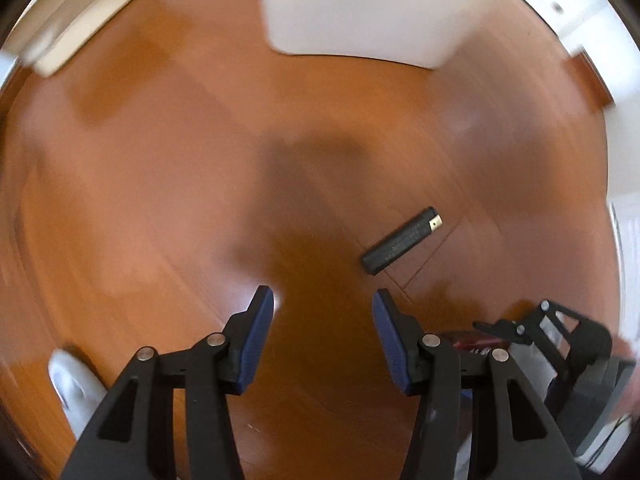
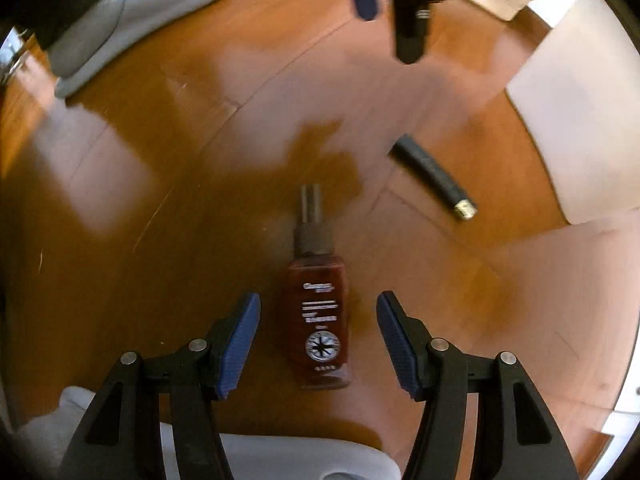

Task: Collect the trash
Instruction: 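Grasp the brown disinfectant bottle with the right tool while the left tool grasps the black lighter, then drop the black lighter into the wastebasket with the left tool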

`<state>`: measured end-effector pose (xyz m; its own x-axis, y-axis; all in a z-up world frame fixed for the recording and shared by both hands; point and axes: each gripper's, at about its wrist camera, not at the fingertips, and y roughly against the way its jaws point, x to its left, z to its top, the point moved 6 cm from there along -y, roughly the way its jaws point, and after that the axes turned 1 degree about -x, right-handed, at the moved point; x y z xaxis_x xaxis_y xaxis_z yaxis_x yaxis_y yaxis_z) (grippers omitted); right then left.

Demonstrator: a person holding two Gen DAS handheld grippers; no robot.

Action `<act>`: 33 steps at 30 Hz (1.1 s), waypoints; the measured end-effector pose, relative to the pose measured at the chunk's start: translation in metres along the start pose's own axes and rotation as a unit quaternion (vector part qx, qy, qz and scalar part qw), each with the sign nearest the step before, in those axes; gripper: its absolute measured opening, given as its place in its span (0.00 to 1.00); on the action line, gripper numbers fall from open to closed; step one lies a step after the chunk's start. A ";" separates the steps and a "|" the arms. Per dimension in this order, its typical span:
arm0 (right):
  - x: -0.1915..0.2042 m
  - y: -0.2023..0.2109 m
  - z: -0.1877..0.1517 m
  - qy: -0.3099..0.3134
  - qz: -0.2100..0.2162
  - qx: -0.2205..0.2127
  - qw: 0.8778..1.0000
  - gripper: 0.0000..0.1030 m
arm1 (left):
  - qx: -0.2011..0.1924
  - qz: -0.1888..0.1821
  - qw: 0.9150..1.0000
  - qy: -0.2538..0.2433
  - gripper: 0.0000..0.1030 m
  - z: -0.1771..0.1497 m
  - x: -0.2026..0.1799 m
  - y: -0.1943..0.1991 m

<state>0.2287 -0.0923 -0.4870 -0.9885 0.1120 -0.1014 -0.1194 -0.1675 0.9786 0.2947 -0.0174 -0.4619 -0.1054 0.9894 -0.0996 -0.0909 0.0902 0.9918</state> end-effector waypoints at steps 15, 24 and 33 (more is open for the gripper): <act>-0.014 -0.016 -0.014 -0.093 0.054 0.002 0.994 0.31 | 0.016 0.003 0.980 -0.198 0.49 0.000 -0.048 -0.022; -0.082 0.039 -0.063 -0.334 0.046 -0.067 0.939 0.31 | 0.067 -0.017 0.944 -0.321 0.49 0.022 -0.093 -0.076; -0.089 0.045 -0.058 -0.374 0.042 -0.101 0.921 0.31 | 0.054 -0.012 0.928 -0.369 0.18 0.016 -0.103 -0.074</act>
<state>0.3058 -0.1667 -0.4440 -0.6644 0.7205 0.1984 -0.1354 -0.3772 0.9162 0.3282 -0.1244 -0.5241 0.6062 0.7913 -0.0790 0.0201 0.0841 0.9963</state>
